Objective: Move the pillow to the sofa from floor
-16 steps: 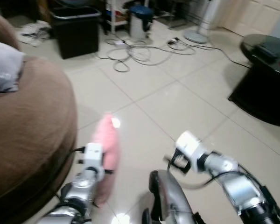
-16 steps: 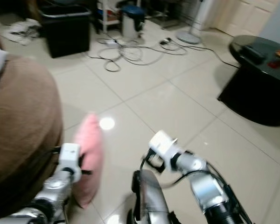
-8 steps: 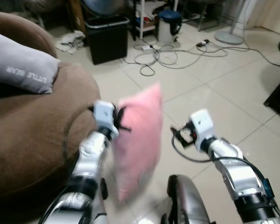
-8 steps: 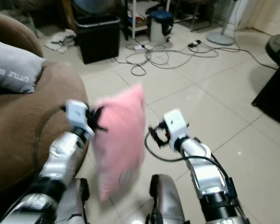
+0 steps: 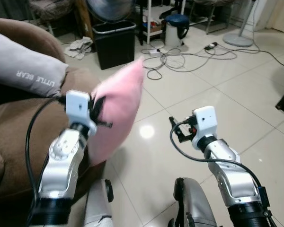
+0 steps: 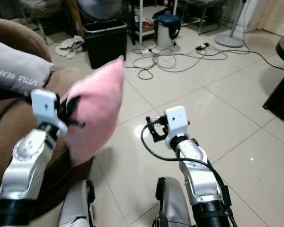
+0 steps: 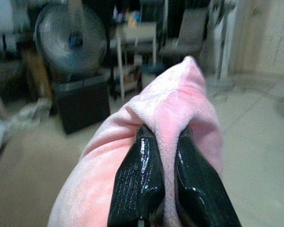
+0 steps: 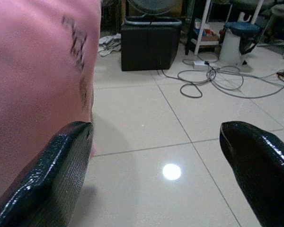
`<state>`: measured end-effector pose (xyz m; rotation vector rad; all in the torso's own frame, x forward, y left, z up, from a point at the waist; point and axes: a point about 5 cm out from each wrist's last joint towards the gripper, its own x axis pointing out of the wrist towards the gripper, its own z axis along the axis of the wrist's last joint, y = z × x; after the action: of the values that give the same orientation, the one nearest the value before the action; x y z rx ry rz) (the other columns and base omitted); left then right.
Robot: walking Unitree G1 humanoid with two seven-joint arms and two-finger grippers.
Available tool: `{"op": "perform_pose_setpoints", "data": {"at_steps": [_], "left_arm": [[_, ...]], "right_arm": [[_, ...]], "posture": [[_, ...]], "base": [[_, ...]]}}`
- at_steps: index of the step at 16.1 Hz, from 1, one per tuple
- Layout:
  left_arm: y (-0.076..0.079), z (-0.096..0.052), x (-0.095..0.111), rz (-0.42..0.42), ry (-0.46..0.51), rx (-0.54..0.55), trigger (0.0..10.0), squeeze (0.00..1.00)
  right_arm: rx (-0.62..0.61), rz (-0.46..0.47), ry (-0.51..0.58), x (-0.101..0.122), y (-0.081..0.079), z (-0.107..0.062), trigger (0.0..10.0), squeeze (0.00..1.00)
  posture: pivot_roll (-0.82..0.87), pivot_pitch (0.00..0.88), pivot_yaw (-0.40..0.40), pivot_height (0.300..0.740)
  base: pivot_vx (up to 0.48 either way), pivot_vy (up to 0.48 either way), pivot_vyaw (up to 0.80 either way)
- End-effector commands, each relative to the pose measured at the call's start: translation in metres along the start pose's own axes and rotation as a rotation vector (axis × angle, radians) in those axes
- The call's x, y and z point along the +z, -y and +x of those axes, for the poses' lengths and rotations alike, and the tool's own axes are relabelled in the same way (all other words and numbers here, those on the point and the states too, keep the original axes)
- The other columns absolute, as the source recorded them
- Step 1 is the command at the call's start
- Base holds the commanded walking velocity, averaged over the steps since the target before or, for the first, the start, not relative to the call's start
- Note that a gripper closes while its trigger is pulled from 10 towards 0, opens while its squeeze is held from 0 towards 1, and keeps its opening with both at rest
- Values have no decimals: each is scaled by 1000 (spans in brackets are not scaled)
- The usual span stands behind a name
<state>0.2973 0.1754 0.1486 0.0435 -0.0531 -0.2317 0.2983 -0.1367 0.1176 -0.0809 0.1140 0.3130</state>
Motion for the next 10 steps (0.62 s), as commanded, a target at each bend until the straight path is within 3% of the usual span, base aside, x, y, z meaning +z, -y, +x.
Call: {"op": "perform_pose_setpoints", "data": {"at_steps": [1,3,5,10], "left_arm": [[5,-1,14,27,51,-15,10000,0],[13,-2,14,59,46,-4,10000,0],[11,0,17,42,48,5,10000,0],[-2,-4,13,93,40,82,10000,0]], "right_arm": [[-17,0,40,10,3,1,10000,0],[-13,-14,51,14,4,6,10000,0],[-13,-11,63,18,4,8,10000,0],[2,-8,71,21,2,12,10000,0]], "posture": [[122,0,5,555],[125,0,-3,575],[128,0,-8,590],[144,0,-23,640]], "base": [[0,0,0],[0,0,0],[0,0,0],[0,0,0]]}}
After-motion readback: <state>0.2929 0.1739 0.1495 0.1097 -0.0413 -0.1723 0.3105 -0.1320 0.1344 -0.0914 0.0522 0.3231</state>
